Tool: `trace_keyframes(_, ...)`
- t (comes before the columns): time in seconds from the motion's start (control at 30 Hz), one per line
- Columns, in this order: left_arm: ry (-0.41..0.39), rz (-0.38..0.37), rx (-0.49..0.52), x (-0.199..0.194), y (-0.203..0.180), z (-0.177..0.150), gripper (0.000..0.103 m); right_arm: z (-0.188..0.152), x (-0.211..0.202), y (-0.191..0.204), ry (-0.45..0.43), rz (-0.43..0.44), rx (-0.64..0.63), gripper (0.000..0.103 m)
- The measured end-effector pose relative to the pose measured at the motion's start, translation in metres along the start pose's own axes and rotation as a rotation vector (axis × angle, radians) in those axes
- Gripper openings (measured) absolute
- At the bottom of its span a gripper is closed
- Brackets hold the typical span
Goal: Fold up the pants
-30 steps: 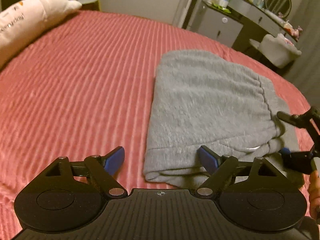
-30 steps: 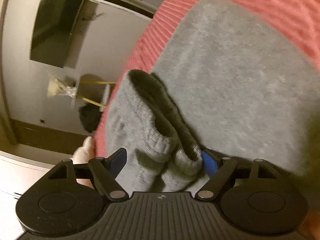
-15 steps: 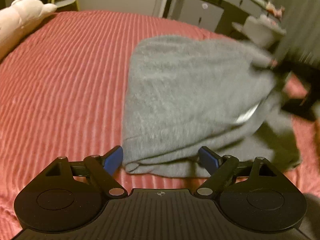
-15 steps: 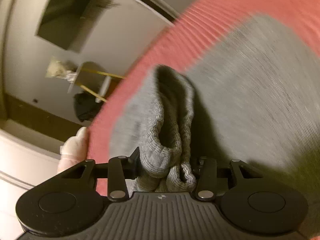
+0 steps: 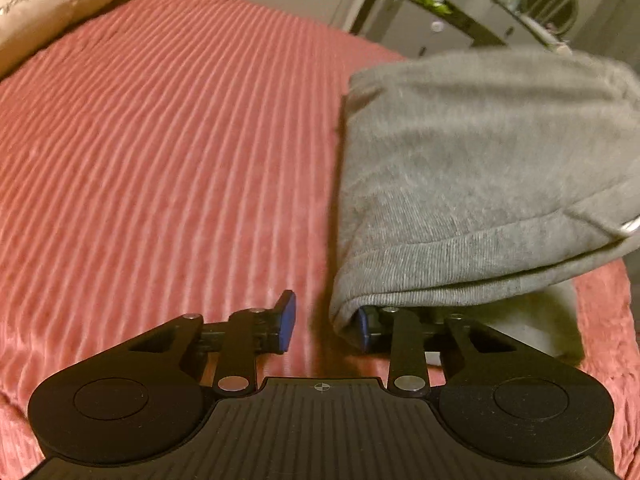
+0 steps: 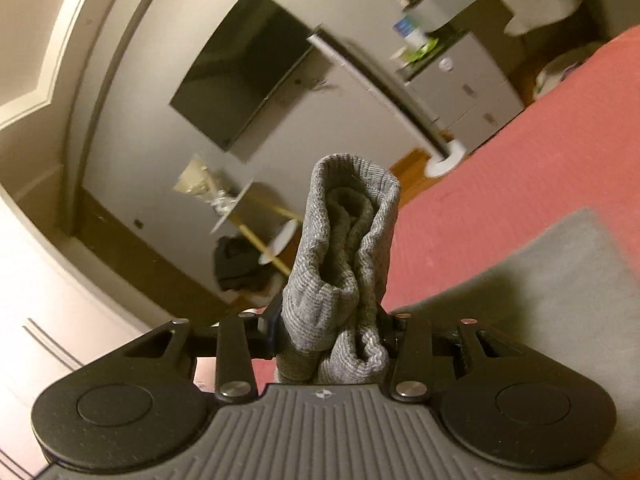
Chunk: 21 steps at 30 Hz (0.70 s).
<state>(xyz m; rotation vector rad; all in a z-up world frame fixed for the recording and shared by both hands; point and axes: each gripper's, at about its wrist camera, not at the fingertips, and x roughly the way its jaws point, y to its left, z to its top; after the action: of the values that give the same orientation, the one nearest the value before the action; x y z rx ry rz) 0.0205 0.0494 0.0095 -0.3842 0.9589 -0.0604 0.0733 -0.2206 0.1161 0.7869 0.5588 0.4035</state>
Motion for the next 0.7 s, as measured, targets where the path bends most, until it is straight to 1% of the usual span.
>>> trace_keyframes(0.07,-0.005,-0.003,0.016,-0.002,-0.002,-0.002,0.034,0.001,-0.01,-0.016,-0.005,-0.04,0.009,0.04)
trace_keyframes(0.2,0.014,-0.012,0.035,0.0,-0.004,-0.001,0.033,-0.001,-0.021,-0.055,-0.004,-0.127,0.063,0.04)
trace_keyframes(0.3,0.009,0.002,0.062,-0.001,-0.011,0.0,0.033,-0.013,-0.022,-0.075,0.007,-0.161,0.077,0.04)
trace_keyframes(0.37,0.023,0.009,0.067,0.003,-0.01,0.002,0.034,-0.02,-0.022,-0.082,0.009,-0.173,0.076,0.04)
trace_keyframes(0.43,0.05,0.02,0.069,0.004,-0.012,0.005,0.043,-0.024,-0.024,-0.091,0.012,-0.178,0.073,0.041)
trace_keyframes(0.47,0.058,0.027,0.073,0.004,-0.013,0.005,0.045,-0.026,-0.026,-0.095,0.019,-0.193,0.068,0.042)
trace_keyframes(0.5,0.056,0.029,0.073,0.0,-0.013,0.004,0.047,-0.028,-0.025,-0.101,0.036,-0.232,0.077,0.048)
trace_keyframes(0.53,0.044,0.021,0.069,-0.005,-0.011,0.007,0.047,-0.029,-0.024,-0.107,0.051,-0.302,0.08,0.055)
trace_keyframes(0.6,-0.005,-0.007,0.047,-0.02,-0.01,0.006,0.05,-0.031,-0.032,-0.111,0.037,-0.47,0.027,0.055)
trace_keyframes(0.63,-0.048,-0.006,0.04,-0.029,-0.01,0.004,0.059,-0.031,-0.034,-0.108,0.021,-0.531,-0.024,0.055)
trace_keyframes(0.67,-0.102,0.01,0.043,-0.038,-0.012,0.003,0.064,-0.031,-0.041,-0.104,-0.002,-0.564,-0.073,0.055)
trace_keyframes(0.7,-0.145,0.039,0.056,-0.042,-0.016,0.004,0.07,-0.031,-0.046,-0.099,-0.024,-0.561,-0.112,0.055)
